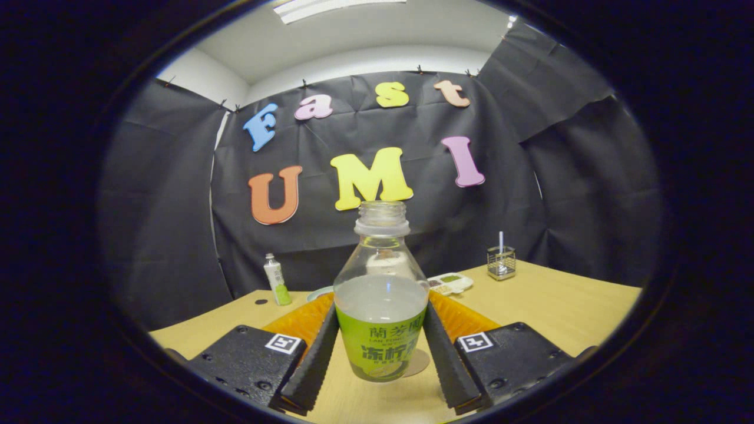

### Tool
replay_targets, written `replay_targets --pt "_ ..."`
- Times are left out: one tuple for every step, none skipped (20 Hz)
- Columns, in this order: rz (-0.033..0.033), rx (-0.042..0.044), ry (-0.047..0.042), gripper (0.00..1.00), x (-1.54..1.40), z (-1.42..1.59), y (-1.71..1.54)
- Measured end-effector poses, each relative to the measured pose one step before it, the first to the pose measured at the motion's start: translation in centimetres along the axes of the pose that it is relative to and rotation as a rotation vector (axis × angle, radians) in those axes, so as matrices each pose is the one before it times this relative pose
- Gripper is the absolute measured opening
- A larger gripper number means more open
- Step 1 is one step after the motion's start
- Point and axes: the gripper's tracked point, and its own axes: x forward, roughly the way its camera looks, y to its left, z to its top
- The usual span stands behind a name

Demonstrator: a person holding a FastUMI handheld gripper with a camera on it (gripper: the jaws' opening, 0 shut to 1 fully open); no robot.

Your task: Take the bottle from table, then pour the juice into the cup, finally place the bottle on the coaster

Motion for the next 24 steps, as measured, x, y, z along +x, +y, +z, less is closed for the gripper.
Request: replay_targets --pt "-0.01475 -0.01896 -0.00653 0.82 0.401 0.287 -0.509" --pt "-0.00039 -0.00533 0.00163 0.82 0.503 0.062 -0.075" --pt "0.0079 0.00088 0.00634 0.82 0.563 -0.103 0.179" --pt "0.01126 -0.00449 0.00132 0.82 0.534 0.105 0.12" --pt "0.00301 -0.00527 0.00523 0.82 0.549 -0.036 -0.054" --pt "-0.00435 -0.0035 0.00712 0.82 0.455 -0.168 -0.133" --pt "-0.00479 -0.0017 0.00717 0.83 0.498 -0.143 -0.041" --pt "-0.0023 0.00007 0.01239 0.82 0.377 -0.307 0.021" --pt "-0.00056 0.00376 0.00827 0.82 0.424 -0.341 0.118" --pt "0.00581 0.00609 0.00506 0.82 0.514 -0.238 0.179" --pt "0.00999 0.0046 0.00328 0.83 0.614 -0.333 0.359" --pt "0.00581 -0.00307 0.00107 0.82 0.641 -0.234 0.236" --pt "0.00997 -0.00352 0.00988 0.82 0.682 -0.578 0.329" --pt "0.00916 -0.00318 0.0173 0.82 0.559 -0.561 0.237" --pt "-0.00353 -0.00721 0.0149 0.83 0.457 -0.422 -0.213" --pt "-0.01484 -0.00423 0.00625 0.83 0.294 -0.249 -0.474" --pt "-0.01383 0.00116 -0.0016 0.83 0.127 -0.02 -0.453" --pt "-0.00998 0.00134 -0.00195 0.83 0.083 -0.094 -0.309" --pt "-0.00753 0.0084 0.00362 0.83 0.112 -0.3 -0.298" --pt "0.00547 0.01168 0.00468 0.83 0.085 -0.197 0.068" --pt "0.00076 0.00879 0.0077 0.84 0.057 -0.207 0.092" --pt "0.00586 0.00149 0.00634 0.84 -0.099 -0.166 -0.006" --pt "0.00611 -0.00426 -0.00344 0.84 -0.149 0.063 0.109" --pt "0.00024 -0.00474 -0.00033 0.84 0.017 0.022 0.108"
